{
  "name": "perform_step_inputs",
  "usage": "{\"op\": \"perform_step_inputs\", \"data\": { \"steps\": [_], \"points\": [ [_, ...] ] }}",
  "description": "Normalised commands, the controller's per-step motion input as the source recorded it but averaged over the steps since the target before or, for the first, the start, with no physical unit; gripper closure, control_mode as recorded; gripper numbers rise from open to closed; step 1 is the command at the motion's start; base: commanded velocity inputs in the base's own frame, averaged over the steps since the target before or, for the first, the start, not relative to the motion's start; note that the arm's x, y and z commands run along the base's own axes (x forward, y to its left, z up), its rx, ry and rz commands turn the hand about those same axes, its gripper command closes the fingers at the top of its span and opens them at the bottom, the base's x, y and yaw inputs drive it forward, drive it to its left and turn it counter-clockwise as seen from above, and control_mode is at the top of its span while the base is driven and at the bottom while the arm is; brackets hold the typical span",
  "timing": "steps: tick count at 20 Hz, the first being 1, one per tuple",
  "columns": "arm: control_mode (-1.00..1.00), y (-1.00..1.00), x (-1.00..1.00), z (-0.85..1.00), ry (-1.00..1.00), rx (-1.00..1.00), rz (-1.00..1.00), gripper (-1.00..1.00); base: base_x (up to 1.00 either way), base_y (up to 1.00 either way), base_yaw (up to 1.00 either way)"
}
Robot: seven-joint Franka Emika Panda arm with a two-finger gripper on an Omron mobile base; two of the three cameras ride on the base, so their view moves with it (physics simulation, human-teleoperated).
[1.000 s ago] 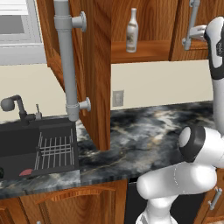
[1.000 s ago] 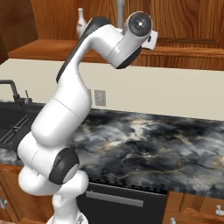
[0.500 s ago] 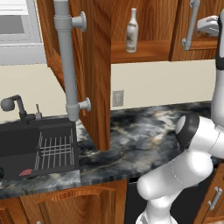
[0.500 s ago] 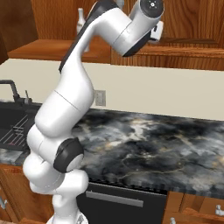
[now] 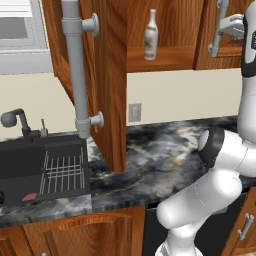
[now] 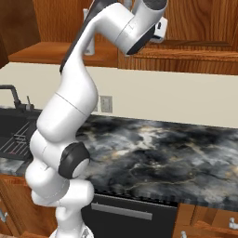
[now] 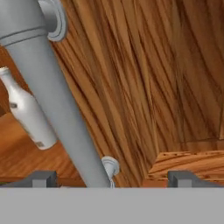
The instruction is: Open the cabinet directly in front. Then move the liquor and the mug to the dining counter with the candle on it.
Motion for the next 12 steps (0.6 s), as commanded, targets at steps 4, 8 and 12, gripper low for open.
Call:
{"op": "perform_step_inputs", "data": {
  "steps": [4,8,12],
  "points": [
    [-1.0,0.03,0.35,-0.34,-0.05,0.0,0.0,-1.0,0.0,0.0,0.0],
    [-1.0,0.05,0.44,-0.26,-0.05,0.0,-0.01,-1.0,0.0,0.0,0.0],
    [-1.0,0.22,0.73,-0.31,-0.06,0.0,-0.05,-1.0,0.0,0.0,0.0]
  ]
}}
